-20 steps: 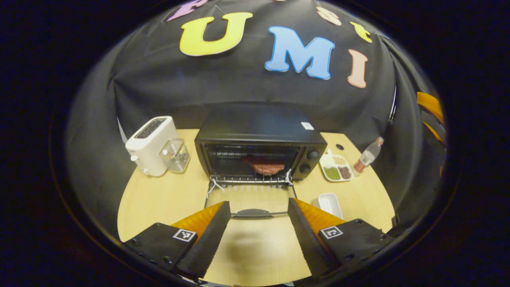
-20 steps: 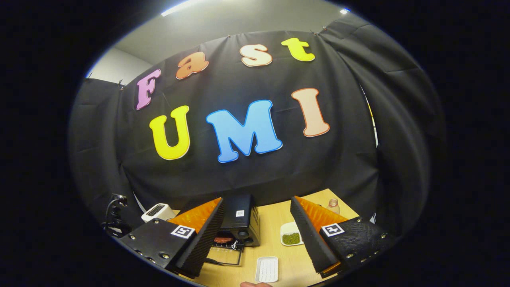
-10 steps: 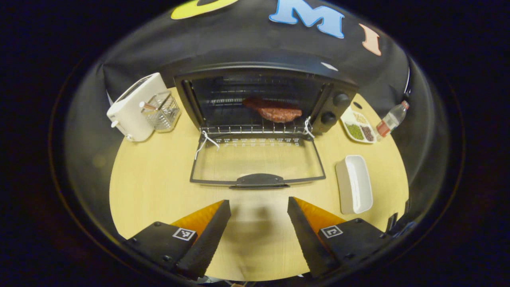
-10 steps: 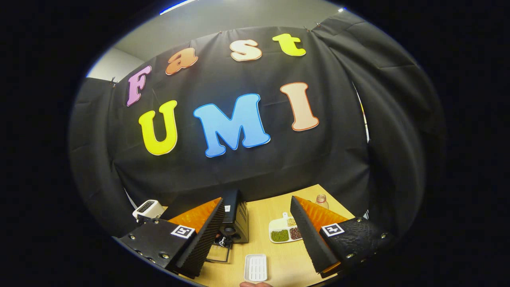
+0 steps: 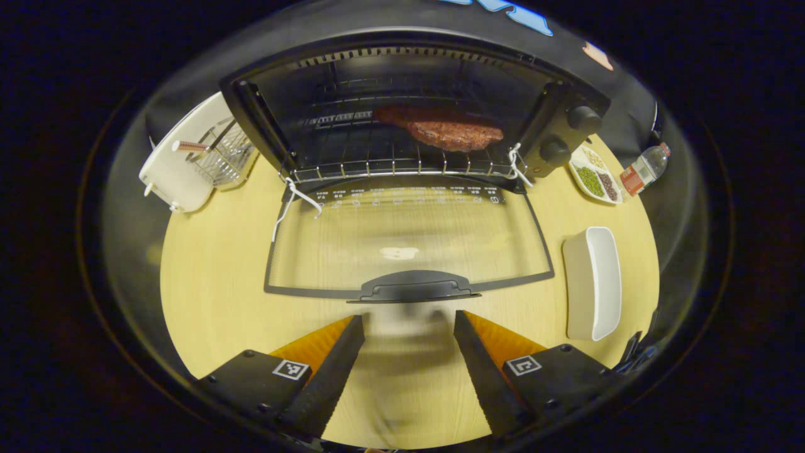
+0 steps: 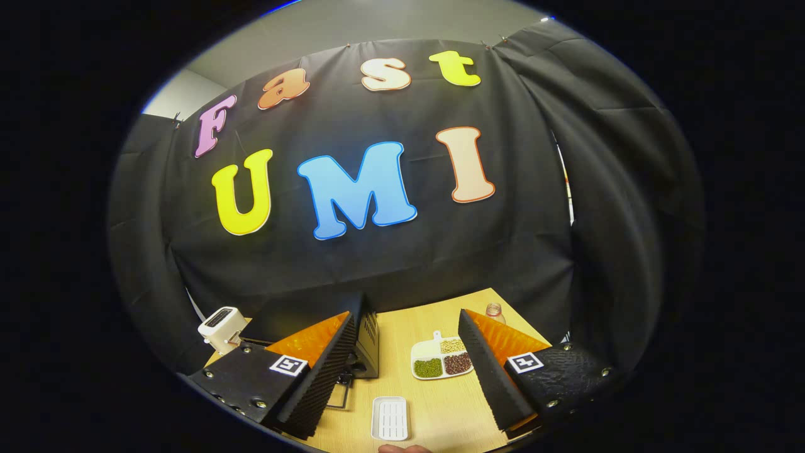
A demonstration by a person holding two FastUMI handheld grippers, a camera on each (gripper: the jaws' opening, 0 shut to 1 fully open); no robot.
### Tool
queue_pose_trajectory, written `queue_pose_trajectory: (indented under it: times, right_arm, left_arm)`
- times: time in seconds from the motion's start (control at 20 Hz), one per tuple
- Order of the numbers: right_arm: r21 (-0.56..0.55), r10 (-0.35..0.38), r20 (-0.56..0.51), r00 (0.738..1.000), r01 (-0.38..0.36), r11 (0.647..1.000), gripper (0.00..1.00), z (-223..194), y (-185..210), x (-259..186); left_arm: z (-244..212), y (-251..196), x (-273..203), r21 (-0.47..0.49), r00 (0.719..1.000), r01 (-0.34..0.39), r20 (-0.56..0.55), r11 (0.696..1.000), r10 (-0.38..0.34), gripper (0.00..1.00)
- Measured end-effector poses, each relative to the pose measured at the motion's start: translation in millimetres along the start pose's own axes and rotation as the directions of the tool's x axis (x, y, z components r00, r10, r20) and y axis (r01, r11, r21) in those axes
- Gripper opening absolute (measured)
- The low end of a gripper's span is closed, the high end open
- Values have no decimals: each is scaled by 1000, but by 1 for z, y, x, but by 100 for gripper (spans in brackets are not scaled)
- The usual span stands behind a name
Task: Open the electric oven with the left hand, put the food in, and close the electric oven.
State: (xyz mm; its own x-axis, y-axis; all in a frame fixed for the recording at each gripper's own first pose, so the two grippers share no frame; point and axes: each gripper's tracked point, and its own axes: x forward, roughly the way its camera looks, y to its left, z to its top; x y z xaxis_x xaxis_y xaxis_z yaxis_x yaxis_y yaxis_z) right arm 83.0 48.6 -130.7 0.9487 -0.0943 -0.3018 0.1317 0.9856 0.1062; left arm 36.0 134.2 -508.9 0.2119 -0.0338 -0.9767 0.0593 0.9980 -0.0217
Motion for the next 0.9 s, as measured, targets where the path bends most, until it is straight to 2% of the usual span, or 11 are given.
queue_pose_trajectory:
  times: [0.3,0.35,0.4,0.7,0.9]
  right_arm:
    - [-6,-27,0,1000,27,1000,99,-1,-8,-2]
    - [-8,-28,-2,1000,28,1000,100,-2,-8,-2]
    - [-8,-28,-3,1000,28,1000,99,-2,-7,-3]
    - [-12,-30,-4,1000,30,999,100,-1,-6,-4]
    - [-15,-27,-1,1000,27,1000,100,0,-2,-5]
  left_arm:
    - [1,0,16,11,1000,-16,-25,1000,16,98]
    - [1,1,18,12,999,-18,-32,1000,18,93]
    - [0,2,20,13,999,-22,-36,1000,23,98]
    - [0,6,22,8,999,-33,-38,999,33,98]
    - [4,6,7,20,999,-30,14,999,30,98]
